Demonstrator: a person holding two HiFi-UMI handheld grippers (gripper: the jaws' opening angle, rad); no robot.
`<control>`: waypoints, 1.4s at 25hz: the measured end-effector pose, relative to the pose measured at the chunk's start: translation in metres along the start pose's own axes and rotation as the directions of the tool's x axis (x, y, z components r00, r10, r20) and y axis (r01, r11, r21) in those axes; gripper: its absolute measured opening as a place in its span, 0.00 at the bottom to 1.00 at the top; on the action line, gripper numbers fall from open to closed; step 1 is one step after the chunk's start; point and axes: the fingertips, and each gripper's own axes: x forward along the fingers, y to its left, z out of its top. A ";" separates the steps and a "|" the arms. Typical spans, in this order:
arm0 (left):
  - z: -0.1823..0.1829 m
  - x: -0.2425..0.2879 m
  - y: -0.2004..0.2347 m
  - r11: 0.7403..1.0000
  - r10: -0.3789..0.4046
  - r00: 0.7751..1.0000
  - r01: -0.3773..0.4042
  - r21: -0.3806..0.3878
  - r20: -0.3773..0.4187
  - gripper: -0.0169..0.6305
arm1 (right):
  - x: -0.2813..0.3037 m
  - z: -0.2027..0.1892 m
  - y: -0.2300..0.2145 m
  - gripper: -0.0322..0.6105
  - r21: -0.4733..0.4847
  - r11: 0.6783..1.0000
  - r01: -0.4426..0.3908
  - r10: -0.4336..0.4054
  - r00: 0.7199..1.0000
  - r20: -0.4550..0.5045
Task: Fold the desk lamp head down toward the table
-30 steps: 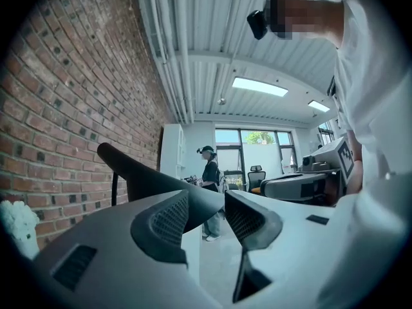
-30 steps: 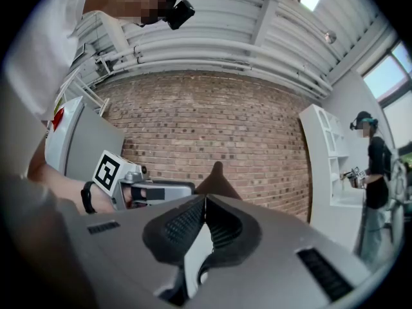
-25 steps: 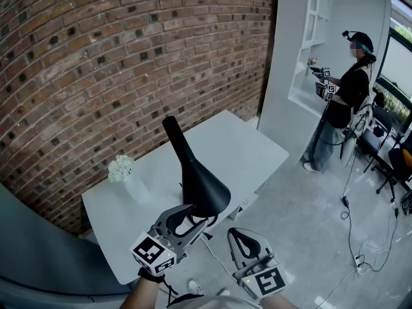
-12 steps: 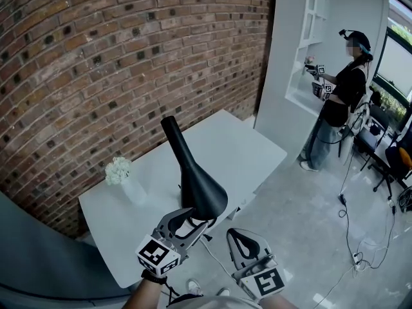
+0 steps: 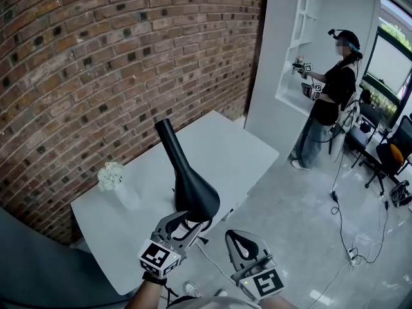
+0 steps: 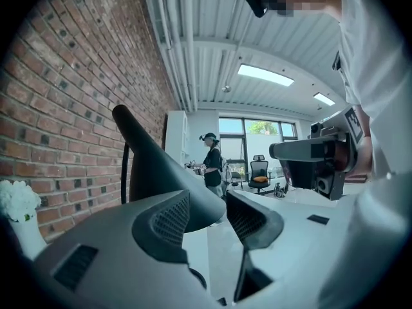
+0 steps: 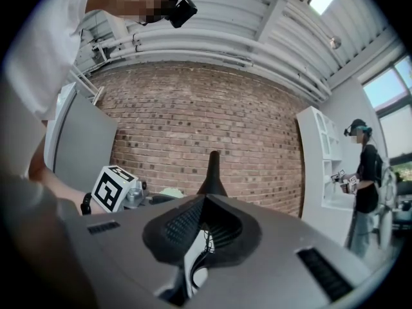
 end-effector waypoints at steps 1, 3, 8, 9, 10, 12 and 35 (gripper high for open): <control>-0.002 0.000 0.001 1.000 0.000 1.000 0.000 0.002 -0.003 0.30 | 0.000 0.001 0.000 0.08 -0.003 1.000 0.003 -0.003 1.000 -0.001; -0.006 0.001 0.002 1.000 -0.002 1.000 0.002 0.012 -0.013 0.30 | 0.001 0.002 0.002 0.08 0.012 1.000 0.007 -0.007 1.000 0.013; -0.018 0.004 0.009 1.000 -0.010 0.999 0.011 0.028 -0.038 0.30 | 0.005 0.000 0.003 0.08 -0.010 1.000 0.022 -0.022 1.000 -0.010; -0.020 0.005 0.011 1.000 -0.010 0.999 0.012 0.028 -0.042 0.30 | 0.006 -0.001 0.003 0.08 -0.018 1.000 0.023 -0.023 0.999 -0.022; -0.022 0.006 0.012 1.000 -0.011 0.999 0.012 0.027 -0.047 0.30 | 0.006 -0.002 0.004 0.08 -0.018 1.000 0.022 -0.022 0.999 -0.027; -0.025 0.006 0.015 1.000 -0.012 0.998 0.013 0.026 -0.059 0.30 | 0.008 -0.001 0.007 0.08 0.001 1.000 0.020 -0.020 1.000 -0.005; -0.022 -0.001 0.016 0.997 -0.017 0.997 0.022 0.078 -0.071 0.30 | 0.013 0.004 0.019 0.08 0.027 0.999 0.027 -0.027 0.999 0.022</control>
